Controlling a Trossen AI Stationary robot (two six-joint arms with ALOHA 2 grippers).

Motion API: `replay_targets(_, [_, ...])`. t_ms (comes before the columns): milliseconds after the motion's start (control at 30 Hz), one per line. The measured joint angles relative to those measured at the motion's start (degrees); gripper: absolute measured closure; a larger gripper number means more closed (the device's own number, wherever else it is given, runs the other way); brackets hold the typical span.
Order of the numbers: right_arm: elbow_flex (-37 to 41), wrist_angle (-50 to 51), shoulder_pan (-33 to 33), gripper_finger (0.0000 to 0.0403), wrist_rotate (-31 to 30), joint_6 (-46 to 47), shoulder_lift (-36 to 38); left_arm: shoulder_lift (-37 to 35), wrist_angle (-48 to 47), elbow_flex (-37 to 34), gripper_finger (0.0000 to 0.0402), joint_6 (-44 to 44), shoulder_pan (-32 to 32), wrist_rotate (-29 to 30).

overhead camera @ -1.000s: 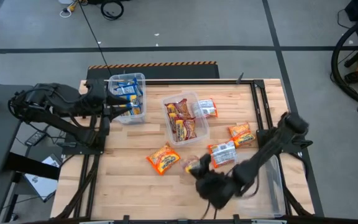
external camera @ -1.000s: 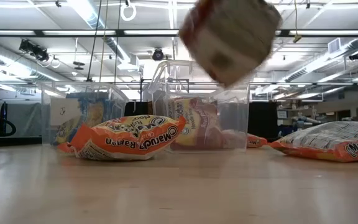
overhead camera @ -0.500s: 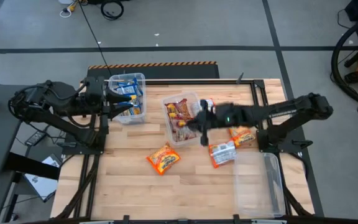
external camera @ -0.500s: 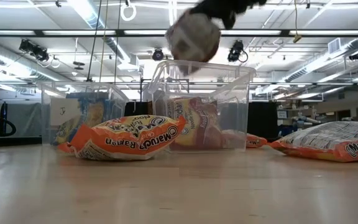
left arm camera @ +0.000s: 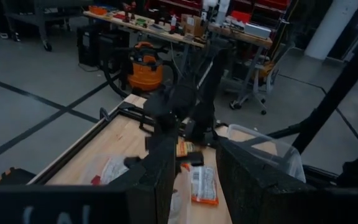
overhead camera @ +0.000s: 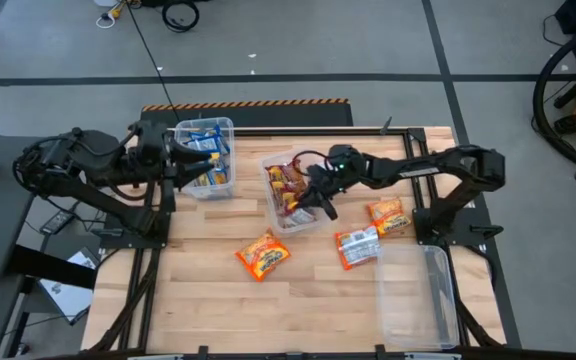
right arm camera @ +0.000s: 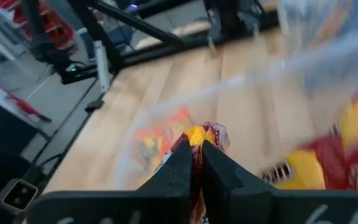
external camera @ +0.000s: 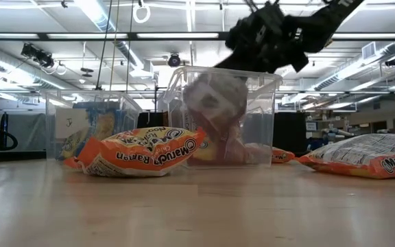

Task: Sort Maruchan noodles
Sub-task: Put the red noodle pack into the middle transparent bin, then adjust the red noodle pack

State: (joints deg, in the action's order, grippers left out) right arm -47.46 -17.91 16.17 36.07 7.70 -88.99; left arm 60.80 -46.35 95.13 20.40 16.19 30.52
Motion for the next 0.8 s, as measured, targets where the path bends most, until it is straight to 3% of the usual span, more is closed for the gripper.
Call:
replay_targets(133, [0.00,0.61,0.54,0.0359,-0.98,1.07,-1.97,0.00,0.13,0.02,0.0278,-0.01,0.00,1.34])
replay_targets(367, [-1.00,11.24,-0.84,0.0257,-2.24,-6.50,1.89,0.00,0.17,0.01,0.0278,-0.02,0.00,2.19])
replay_targets(433, [-3.55,19.48,-1.24,0.0232,-5.25,-8.84,3.56,0.00,0.20,0.02,0.0278,-0.01,0.00,2.84])
replay_targets(500, [-7.62,27.40,-1.82,0.0216,-12.24,-10.64,4.45,0.00,0.24,0.02,0.0278,-0.02,0.00,3.23])
replay_targets(633, [-16.97,37.77,-2.45,0.0212,-23.79,-14.56,3.55,0.00,0.26,0.02,0.0278,0.00,0.00,4.16])
replay_targets(800, [-23.14,44.18,-1.05,0.0227,-22.78,-15.07,-1.48,0.00,0.37,0.02,0.0278,0.07,0.00,4.41])
